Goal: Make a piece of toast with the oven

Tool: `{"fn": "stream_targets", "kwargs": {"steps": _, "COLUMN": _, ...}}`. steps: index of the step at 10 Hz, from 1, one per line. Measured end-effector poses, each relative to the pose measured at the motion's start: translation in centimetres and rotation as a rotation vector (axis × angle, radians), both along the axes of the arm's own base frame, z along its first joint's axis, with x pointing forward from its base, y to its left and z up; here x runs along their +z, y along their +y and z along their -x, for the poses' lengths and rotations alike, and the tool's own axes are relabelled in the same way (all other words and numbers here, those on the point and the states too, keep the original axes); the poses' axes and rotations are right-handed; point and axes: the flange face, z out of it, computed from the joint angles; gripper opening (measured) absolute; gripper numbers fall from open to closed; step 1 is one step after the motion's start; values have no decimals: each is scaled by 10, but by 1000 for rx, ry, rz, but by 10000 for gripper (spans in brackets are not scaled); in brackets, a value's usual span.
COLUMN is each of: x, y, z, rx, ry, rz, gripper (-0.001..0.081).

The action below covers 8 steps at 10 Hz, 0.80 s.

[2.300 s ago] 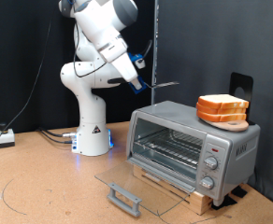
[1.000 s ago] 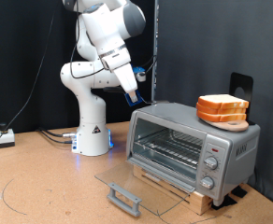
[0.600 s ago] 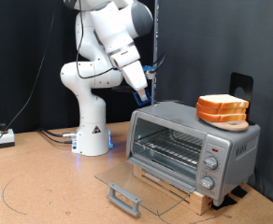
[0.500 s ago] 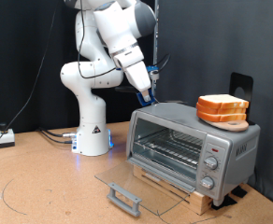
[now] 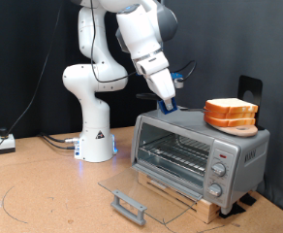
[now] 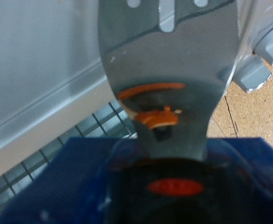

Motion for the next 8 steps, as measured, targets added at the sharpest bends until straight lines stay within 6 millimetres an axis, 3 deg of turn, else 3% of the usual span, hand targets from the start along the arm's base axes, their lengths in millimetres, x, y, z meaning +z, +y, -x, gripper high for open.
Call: {"fn": "stream_targets", "kwargs": {"steps": 8, "x": 10, "y": 24, "z": 1, "rx": 42, "ry": 7, "rz": -41, "gripper": 394}}
